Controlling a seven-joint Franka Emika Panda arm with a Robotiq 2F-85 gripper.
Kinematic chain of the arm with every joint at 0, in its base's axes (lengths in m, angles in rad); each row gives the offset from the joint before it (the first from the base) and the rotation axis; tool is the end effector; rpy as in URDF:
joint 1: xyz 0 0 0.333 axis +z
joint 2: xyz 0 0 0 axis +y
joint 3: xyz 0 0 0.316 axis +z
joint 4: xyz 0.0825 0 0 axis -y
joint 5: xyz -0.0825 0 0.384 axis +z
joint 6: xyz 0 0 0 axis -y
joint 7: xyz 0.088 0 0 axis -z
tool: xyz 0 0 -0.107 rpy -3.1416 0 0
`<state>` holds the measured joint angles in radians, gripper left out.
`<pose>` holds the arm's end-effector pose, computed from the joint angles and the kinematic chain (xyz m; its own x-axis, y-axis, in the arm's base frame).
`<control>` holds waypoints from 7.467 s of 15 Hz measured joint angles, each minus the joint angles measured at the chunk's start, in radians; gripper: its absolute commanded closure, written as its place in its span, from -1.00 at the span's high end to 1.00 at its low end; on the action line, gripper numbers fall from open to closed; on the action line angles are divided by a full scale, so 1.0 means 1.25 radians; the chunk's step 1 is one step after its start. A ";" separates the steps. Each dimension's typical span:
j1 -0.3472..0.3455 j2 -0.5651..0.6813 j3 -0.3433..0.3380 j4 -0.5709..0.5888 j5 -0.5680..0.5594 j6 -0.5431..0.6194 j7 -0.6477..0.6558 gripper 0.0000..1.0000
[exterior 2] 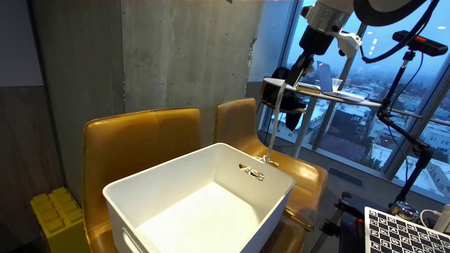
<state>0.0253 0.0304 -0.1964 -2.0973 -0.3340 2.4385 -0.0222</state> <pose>0.5697 -0.0984 0.4389 0.9585 0.1111 0.2627 0.0314 -0.9565 0.2899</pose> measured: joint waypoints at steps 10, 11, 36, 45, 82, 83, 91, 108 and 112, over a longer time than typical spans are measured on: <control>0.008 -0.124 0.145 0.158 -0.005 -0.116 -0.001 -1.00; 0.014 -0.141 0.166 0.176 -0.009 -0.128 -0.001 -1.00; 0.058 -0.110 0.308 0.209 -0.086 -0.243 0.026 -1.00; 0.041 -0.104 0.272 0.099 -0.094 -0.189 0.026 0.37; -0.214 0.578 0.159 0.063 0.094 0.254 -0.639 1.00; -0.207 0.594 0.152 0.080 0.088 0.247 -0.637 1.00; -0.174 0.657 0.130 0.141 0.055 0.197 -0.612 0.47; -0.121 0.651 0.083 0.148 -0.030 0.197 -0.506 -1.00; -0.076 0.574 0.076 0.086 -0.064 0.195 -0.464 -1.00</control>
<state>-0.0693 0.7475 -0.1017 -1.9893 -0.4145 2.6825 -0.6017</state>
